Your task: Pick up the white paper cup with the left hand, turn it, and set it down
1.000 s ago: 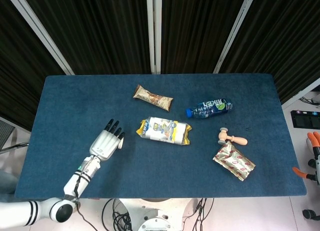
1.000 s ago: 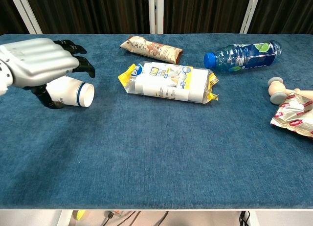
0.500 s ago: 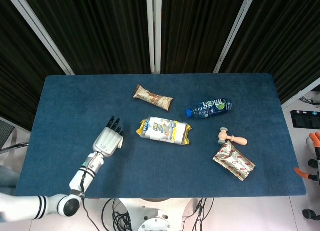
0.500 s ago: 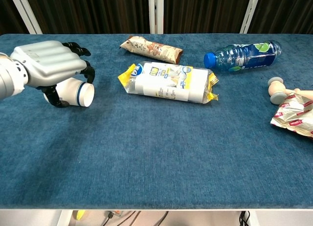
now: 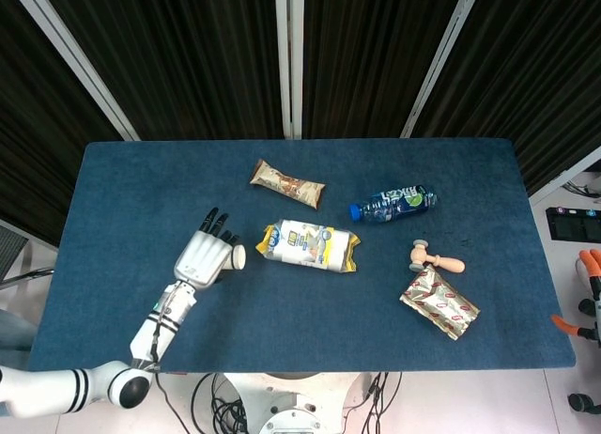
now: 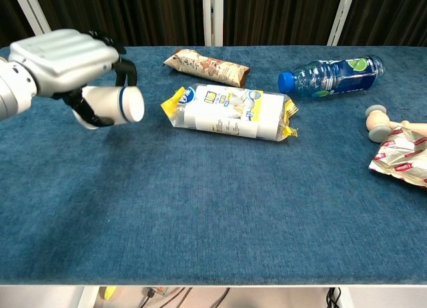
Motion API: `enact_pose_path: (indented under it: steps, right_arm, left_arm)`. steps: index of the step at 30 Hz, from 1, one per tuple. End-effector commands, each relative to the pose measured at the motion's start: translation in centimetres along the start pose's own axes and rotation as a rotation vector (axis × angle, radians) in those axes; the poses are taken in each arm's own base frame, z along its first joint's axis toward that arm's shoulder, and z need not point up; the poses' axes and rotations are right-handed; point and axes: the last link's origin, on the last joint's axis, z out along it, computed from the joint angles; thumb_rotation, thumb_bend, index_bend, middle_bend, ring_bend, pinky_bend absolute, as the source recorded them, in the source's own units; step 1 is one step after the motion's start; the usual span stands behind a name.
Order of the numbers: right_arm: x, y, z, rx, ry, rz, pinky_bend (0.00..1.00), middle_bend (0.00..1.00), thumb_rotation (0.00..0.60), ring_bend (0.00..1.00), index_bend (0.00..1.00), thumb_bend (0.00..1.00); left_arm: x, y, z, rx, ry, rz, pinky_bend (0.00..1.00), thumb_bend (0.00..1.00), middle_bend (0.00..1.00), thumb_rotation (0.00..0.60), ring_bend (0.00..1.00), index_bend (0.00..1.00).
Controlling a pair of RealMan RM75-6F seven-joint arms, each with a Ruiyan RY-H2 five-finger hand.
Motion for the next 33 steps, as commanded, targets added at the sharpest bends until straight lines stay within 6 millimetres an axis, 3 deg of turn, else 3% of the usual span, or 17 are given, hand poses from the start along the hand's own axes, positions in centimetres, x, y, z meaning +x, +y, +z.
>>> enact_pose_path:
  steps: [1,10,14,23,33]
  right_arm:
    - [-0.1,0.0,0.0,0.001,-0.003,0.001,0.00,0.00,0.600,0.00,0.00,0.02]
    - [-0.1,0.0,0.0,0.000,-0.015,-0.001,0.00,0.00,0.600,0.00,0.00,0.02]
    - [-0.1,-0.2,0.0,0.003,-0.017,-0.002,0.00,0.00,0.600,0.00,0.00,0.02]
    - [-0.2,-0.4,0.0,0.007,-0.023,-0.005,0.00,0.00,0.600,0.00,0.00,0.02]
    - [-0.1,-0.3,0.0,0.008,-0.023,-0.009,0.00,0.00,0.600,0.00,0.00,0.02]
  left_arm:
    - [1.2,-1.5,-0.4,-0.048,0.187,-0.529,0.00,0.23,0.42,0.600,0.09,0.50]
    - [-3.7,-6.5,-0.9,0.018,0.195,-1.024,0.00,0.18,0.40,0.600,0.09,0.47]
    - [-5.3,-7.5,-1.3,0.048,0.246,-1.106,0.00,0.17,0.40,0.600,0.09,0.47]
    - [-9.2,-8.1,-2.0,0.114,0.310,-0.999,0.00,0.17,0.40,0.600,0.09,0.46]
    - [-10.6,-8.0,-2.1,0.108,0.300,-0.975,0.00,0.17,0.40,0.600,0.09,0.46]
